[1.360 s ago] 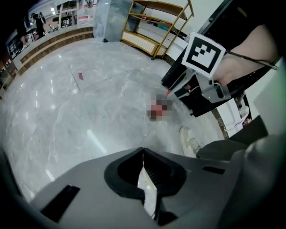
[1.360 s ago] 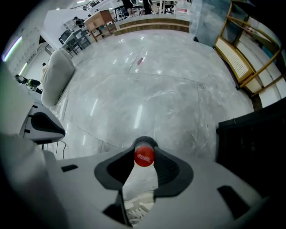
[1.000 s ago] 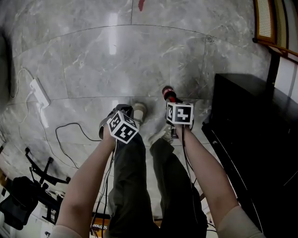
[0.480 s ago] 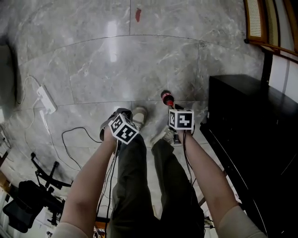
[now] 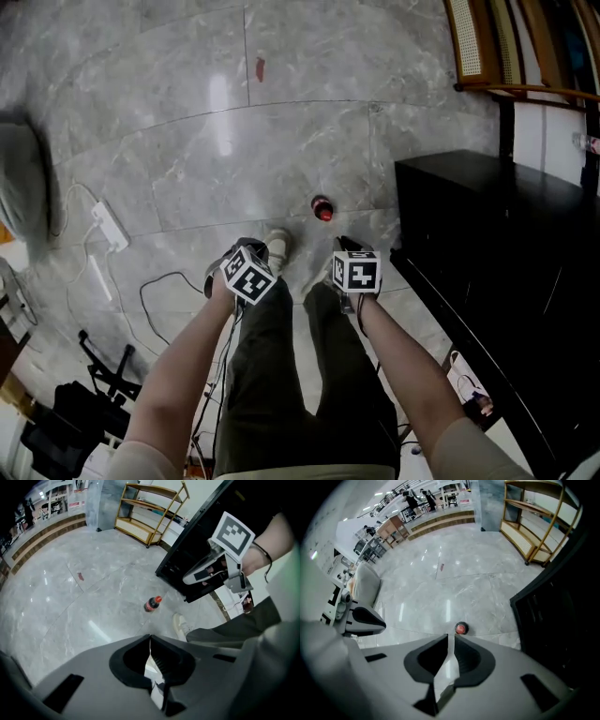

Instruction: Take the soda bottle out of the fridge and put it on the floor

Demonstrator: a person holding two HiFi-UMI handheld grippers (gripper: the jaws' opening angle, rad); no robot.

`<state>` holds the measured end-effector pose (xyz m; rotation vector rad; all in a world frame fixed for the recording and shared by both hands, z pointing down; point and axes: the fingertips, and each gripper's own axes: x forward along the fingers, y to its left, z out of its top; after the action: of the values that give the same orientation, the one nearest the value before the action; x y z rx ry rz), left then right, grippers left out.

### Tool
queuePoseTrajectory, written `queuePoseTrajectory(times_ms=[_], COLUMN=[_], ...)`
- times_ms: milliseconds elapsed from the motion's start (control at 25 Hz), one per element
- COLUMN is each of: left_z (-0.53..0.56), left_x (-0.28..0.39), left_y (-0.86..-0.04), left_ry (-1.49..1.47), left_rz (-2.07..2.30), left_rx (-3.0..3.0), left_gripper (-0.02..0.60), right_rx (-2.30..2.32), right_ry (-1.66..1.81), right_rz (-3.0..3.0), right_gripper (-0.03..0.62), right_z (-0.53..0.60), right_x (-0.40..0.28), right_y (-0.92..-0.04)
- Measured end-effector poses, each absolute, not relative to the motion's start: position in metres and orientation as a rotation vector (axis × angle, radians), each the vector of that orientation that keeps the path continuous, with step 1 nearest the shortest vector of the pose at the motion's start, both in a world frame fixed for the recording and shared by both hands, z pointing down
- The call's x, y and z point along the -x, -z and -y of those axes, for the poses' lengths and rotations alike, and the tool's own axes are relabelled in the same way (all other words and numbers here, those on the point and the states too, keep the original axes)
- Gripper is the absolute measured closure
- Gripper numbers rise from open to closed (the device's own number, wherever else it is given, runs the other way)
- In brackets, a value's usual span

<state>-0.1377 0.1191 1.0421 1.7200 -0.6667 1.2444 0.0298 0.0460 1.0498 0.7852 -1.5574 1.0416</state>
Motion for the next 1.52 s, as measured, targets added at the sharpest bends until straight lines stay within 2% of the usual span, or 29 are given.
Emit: queuePoseTrajectory(times_ms=[520,920,1240,1520], left_z=[-0.091,-0.041,0.014,0.037], left_x=[0.123,0.086,0.08,0.067], left_y=[-0.889,-0.723,-0.577,-0.443], left_ry=[-1.248,-1.046,-0.929,-0.795], left_rz=[0.721,0.862,0.989,1.059], left_rx=[-1.87,-2.099,-2.245,-2.413], left_gripper=[0.574,0.575,0.575,0.575], right_rx=[-1.077,-1.235,-1.266,-1.228], right_ry=[-1.178,-1.088,-0.971,-0.665], right_rz=[1.615,1.876,2.077,2.265], right_gripper=[0.579,0.595,0.597,0.597], right_z=[-0.046,-0.008,0.027,0.056], right_x=[-0.059,-0.062,-0.047,-0.035], right_y=[-0.879,-0.705,-0.56,-0.426])
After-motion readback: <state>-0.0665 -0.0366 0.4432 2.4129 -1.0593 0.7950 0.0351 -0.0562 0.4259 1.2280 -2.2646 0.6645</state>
